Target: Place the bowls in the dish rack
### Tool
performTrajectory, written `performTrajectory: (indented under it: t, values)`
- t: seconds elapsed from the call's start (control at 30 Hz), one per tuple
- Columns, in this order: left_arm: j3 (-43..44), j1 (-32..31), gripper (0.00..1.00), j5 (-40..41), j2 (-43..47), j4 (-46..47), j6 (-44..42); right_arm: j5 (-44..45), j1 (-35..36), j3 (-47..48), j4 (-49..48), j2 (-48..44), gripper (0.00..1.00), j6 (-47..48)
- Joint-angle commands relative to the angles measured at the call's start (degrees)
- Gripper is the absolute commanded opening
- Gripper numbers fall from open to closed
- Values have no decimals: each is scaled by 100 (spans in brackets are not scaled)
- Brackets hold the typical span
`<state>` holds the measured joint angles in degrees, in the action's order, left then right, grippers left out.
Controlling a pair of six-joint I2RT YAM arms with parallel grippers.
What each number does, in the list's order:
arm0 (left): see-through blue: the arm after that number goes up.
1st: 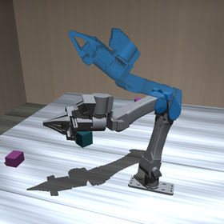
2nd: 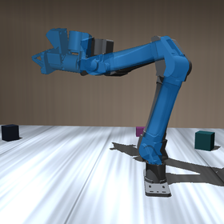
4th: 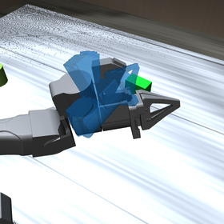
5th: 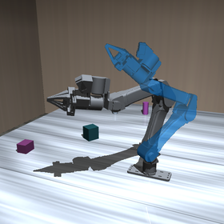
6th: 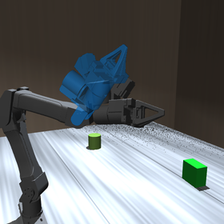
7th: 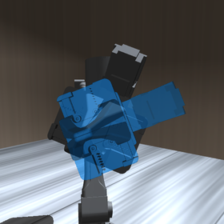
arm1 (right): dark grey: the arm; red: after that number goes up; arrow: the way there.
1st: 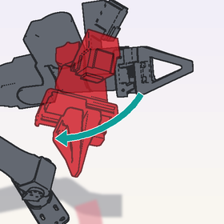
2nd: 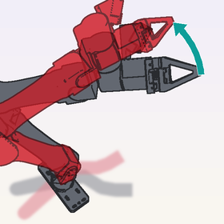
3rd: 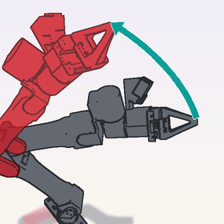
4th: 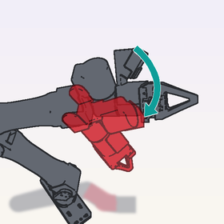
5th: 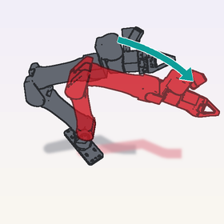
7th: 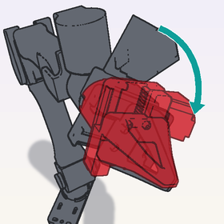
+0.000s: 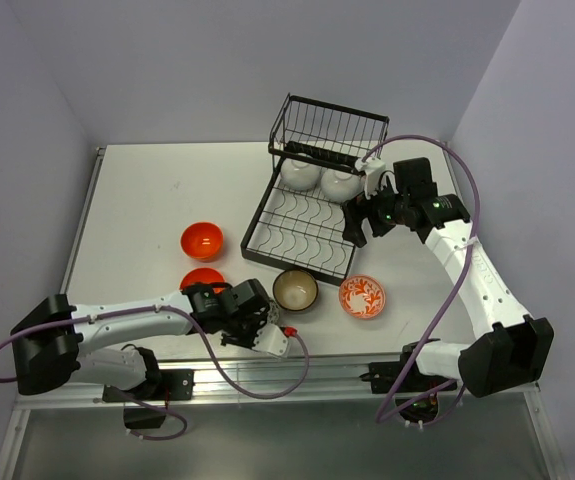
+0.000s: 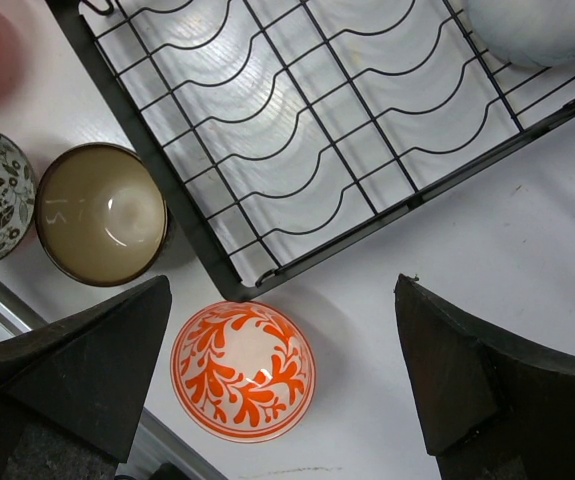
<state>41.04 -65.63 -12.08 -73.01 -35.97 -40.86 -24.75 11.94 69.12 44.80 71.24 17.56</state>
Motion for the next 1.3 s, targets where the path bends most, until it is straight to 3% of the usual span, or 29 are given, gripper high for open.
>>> performTrajectory:
  t: [0.0,0.03,0.2,0.33,0.43,0.53,0.57,0.63,0.77,0.9,1.03,1.27]
  values:
    - [219,-47,5,-479,-20,-357,271,-3,-61,242,-41,-93,100,-42]
    - [334,-47,0,-567,-3,-437,315,-73,-78,259,-50,-102,100,-86]
    - [1309,-38,0,-1796,164,-903,929,-661,-271,479,11,-49,100,-183]
    - [2239,181,0,-2798,121,-641,1808,-1127,-429,812,126,-31,100,-297]
    - [2663,795,0,-3843,-37,33,2782,-1488,-587,1041,161,-23,100,-446]
    - [2638,1875,0,-4759,-230,1237,4695,-1901,-807,1261,152,4,100,-631]
    - [2577,2287,0,-4821,-283,2285,5702,-2015,-964,1314,135,21,100,-675]
    - [2366,2545,0,-4840,-354,3266,6517,-2244,-1115,1472,117,65,100,-807]
    - [1962,2651,0,-4235,-433,5114,7983,-2499,-1466,1657,143,162,100,-912]
    - [1250,2862,0,-3777,-879,7949,9858,-2649,-1712,1622,64,171,100,-1018]
    - [1354,2853,0,-3486,-1583,8911,10720,-2666,-1845,1622,73,171,100,-1027]
    - [1846,2871,0,-3143,-2893,9862,11319,-2675,-1906,1701,196,223,100,-956]
